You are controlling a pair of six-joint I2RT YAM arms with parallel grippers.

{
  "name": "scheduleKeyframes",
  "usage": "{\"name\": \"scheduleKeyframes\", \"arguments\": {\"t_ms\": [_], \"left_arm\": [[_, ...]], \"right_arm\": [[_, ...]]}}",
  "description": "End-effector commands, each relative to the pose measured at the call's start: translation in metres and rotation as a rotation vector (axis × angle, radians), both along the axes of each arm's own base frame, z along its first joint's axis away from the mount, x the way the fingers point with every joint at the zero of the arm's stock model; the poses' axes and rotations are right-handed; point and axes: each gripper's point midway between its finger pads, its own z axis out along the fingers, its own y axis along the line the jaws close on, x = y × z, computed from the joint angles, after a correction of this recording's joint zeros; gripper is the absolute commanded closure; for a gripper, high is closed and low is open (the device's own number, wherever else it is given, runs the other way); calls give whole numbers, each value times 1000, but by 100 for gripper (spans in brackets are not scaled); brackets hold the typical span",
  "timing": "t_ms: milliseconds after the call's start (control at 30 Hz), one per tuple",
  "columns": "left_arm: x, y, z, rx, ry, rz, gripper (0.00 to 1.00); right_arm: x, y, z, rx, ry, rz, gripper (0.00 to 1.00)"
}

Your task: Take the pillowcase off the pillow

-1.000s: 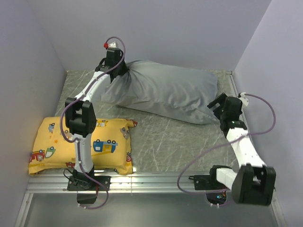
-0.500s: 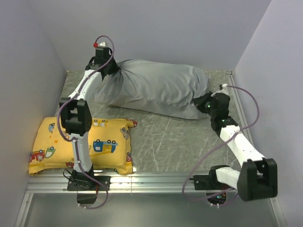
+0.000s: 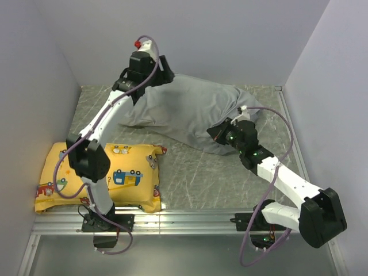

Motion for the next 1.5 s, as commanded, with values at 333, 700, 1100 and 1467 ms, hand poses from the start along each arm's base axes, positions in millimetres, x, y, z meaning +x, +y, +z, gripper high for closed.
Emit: {"name": "scheduleKeyframes", "arguments": {"t_ms": [333, 700, 1100, 1467], "left_arm": [[-99, -161, 4, -24, -23, -506, 25], [-118, -195, -40, 2, 53, -579, 25], [-102, -170, -83, 121, 130, -430, 79], [-128, -178, -50, 23, 68, -486, 65]], "right_arm": [[-29, 40, -2, -153, -137, 144, 64], [-53, -50, 14, -176, -152, -206, 11], [-23, -136, 16, -200, -1, -490, 0], [18, -140, 38, -108, -4, -445, 8]]}}
